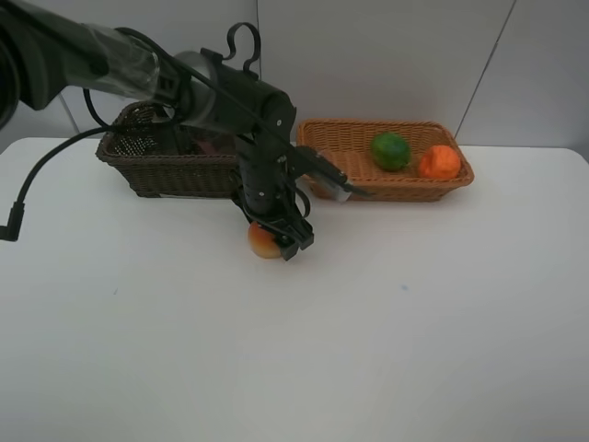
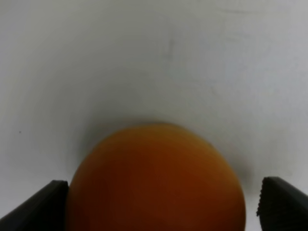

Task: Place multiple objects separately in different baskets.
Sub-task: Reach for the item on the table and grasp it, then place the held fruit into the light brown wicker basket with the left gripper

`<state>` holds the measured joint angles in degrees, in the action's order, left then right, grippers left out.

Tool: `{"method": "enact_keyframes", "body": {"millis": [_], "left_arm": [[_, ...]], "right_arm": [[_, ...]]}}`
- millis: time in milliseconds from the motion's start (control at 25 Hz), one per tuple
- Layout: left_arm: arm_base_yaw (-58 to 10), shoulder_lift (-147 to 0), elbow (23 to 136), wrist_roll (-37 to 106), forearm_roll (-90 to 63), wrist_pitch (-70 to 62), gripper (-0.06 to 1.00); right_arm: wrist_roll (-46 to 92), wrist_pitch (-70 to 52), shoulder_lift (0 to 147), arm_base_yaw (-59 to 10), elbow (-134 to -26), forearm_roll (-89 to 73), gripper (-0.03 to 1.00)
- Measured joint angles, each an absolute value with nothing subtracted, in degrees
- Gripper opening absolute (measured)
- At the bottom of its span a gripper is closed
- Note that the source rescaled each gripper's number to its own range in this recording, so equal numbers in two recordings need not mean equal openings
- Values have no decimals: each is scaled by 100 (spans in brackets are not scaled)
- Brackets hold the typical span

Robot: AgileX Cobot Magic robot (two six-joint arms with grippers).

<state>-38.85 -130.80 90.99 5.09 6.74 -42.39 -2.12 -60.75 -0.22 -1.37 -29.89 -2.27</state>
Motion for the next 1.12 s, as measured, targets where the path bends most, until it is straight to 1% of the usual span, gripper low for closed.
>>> {"method": "enact_keyframes", "body": {"millis": [440, 520, 560, 600, 640, 680, 720, 1120], "left_arm": [[-3885, -13129, 9099, 509, 650, -4234, 100], [-3885, -13129, 9099, 509, 656, -4234, 99], [-3885, -13129, 9099, 509, 673, -4234, 95], [-3885, -13129, 9099, 509, 695, -4234, 87], [-3885, -13129, 9099, 509, 710, -4234, 76], [-3885, -13129, 9099, 509, 716, -4239, 61], [-3885, -13129, 9099, 509, 715, -4239, 55], [-3885, -13129, 9099, 509, 715, -4282, 55]], "right_arm": [[-212, -6075, -22, -137, -2989, -227, 100], [-212, -6075, -22, -137, -2989, -227, 100], [-212, -6075, -22, -137, -2989, -227, 100], [-212, -6075, -22, -137, -2989, -227, 100], [-212, -6075, -22, -137, -2989, -227, 100], [-212, -6075, -22, -137, -2989, -227, 100], [-212, -6075, -22, -137, -2989, -227, 100], [-212, -6075, -22, -137, -2989, -227, 100]]}}
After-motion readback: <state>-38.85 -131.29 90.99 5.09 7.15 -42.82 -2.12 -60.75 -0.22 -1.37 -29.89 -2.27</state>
